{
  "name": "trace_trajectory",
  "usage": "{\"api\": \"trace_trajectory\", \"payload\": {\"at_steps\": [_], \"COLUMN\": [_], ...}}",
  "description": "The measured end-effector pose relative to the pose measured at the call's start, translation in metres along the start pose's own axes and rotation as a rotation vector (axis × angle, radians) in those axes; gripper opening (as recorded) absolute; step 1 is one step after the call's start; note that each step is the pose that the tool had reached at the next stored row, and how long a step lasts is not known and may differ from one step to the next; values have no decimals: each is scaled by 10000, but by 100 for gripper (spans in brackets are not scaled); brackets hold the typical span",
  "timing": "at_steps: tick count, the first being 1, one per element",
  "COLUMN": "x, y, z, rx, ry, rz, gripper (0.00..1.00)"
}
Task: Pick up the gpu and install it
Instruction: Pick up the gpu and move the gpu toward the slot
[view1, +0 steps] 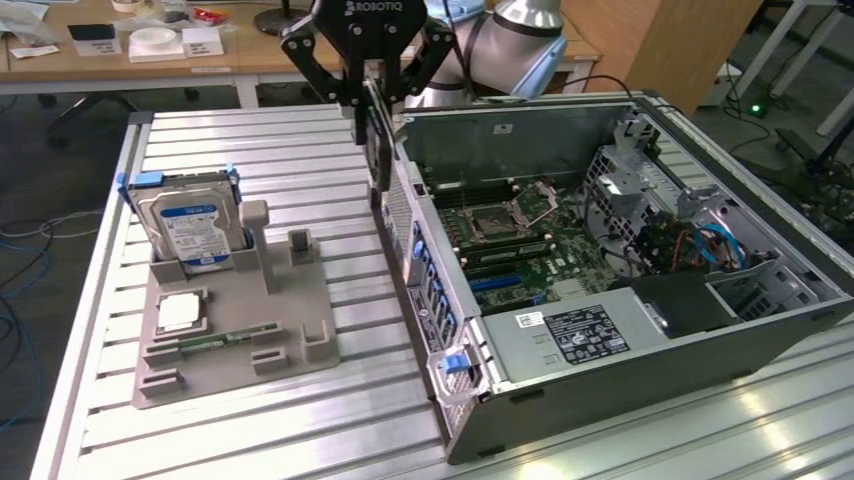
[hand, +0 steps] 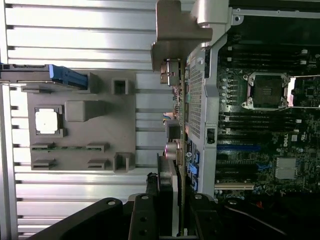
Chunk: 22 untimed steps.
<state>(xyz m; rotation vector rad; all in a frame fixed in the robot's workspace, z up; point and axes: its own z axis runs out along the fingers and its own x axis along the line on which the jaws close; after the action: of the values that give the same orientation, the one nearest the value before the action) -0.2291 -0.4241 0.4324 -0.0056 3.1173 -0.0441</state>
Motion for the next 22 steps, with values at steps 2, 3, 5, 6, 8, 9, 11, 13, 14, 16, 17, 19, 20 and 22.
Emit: {"api": "trace_trajectory", "payload": {"at_steps": [2,3,5,6,8,9,11,13,14,16,17,19,20,22], "x": [-47,-70,-113,-133,-180,-203,-235,-276,-306,-349,-368,-409,-432,-478], "y": [0,0,-1,0,-1,-1,-1,-1,-1,-1,-1,-1,-1,-2], "z": [1,2,3,3,4,5,7,9,10,11,11,13,14,15], "rx": [0,0,0,0,1,0,1,1,0,0,0,1,0,1], "ry": [0,0,0,1,1,0,0,0,0,0,0,0,0,1], "rz": [0,-1,-1,0,0,1,0,0,-1,1,0,0,-1,-2], "gripper": [28,28,28,28,28,28,28,28,28,28,28,28,28,28]}}
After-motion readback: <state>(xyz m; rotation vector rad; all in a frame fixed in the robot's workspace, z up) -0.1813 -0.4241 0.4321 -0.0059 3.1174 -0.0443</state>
